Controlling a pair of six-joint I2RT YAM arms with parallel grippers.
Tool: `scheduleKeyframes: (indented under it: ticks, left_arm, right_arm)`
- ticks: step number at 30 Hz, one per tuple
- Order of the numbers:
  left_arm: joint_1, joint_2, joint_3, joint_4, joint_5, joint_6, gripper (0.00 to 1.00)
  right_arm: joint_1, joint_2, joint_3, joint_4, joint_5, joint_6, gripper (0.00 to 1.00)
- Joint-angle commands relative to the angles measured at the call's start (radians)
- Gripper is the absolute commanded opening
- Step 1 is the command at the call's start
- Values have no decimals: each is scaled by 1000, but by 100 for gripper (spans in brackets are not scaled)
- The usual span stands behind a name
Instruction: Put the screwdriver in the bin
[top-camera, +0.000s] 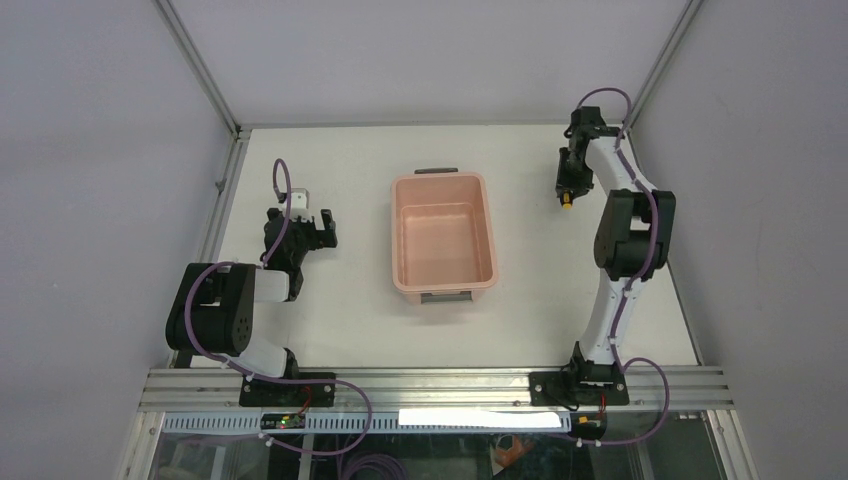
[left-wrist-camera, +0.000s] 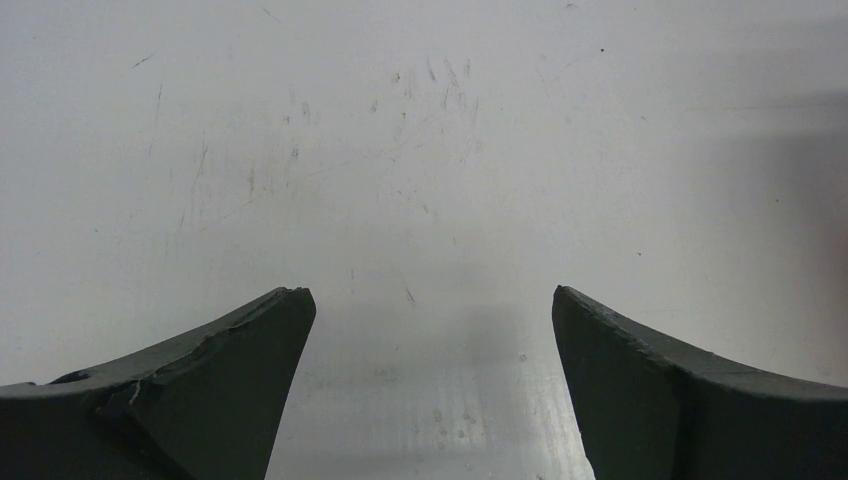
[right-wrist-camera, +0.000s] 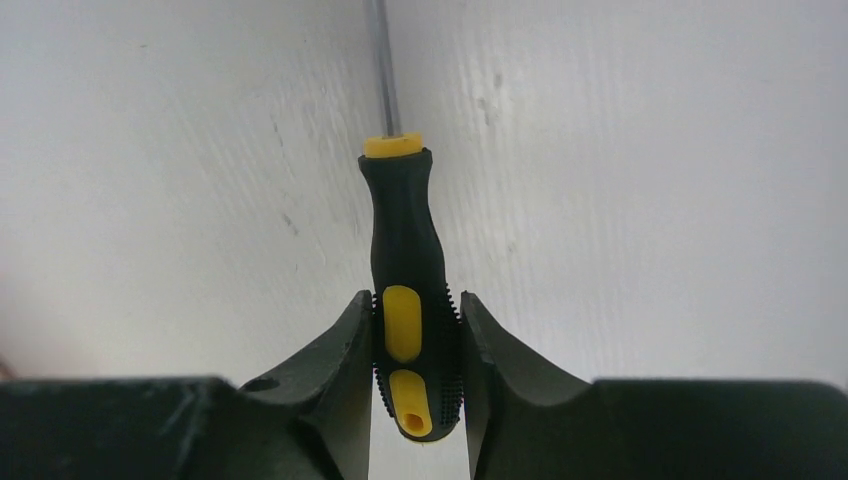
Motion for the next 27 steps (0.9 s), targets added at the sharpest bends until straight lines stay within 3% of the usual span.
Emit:
scheduleKeyframes:
  ticks: [1, 7, 12, 18, 22, 27]
  left_arm:
    - [-6, -20, 6, 27, 9, -16, 99]
    - [-6, -20, 6, 27, 9, -16, 99]
    - [-7, -19, 6, 27, 9, -16, 99]
    - [-7, -20, 5, 27, 9, -16, 99]
    - [-7, -20, 6, 27, 9, -16, 99]
    - [-6, -20, 6, 27, 9, -16, 99]
  right_arm:
    - [20, -291, -11, -91, 73, -13, 13]
    - [185, -535, -94, -112, 75, 81, 20]
    - [459, -675, -135, -32, 78, 207, 20]
    - [721, -666, -135, 89, 129, 301, 20]
    - [824, -620, -185, 137, 245, 344, 20]
    - [904, -575, -343, 237, 284, 417, 21]
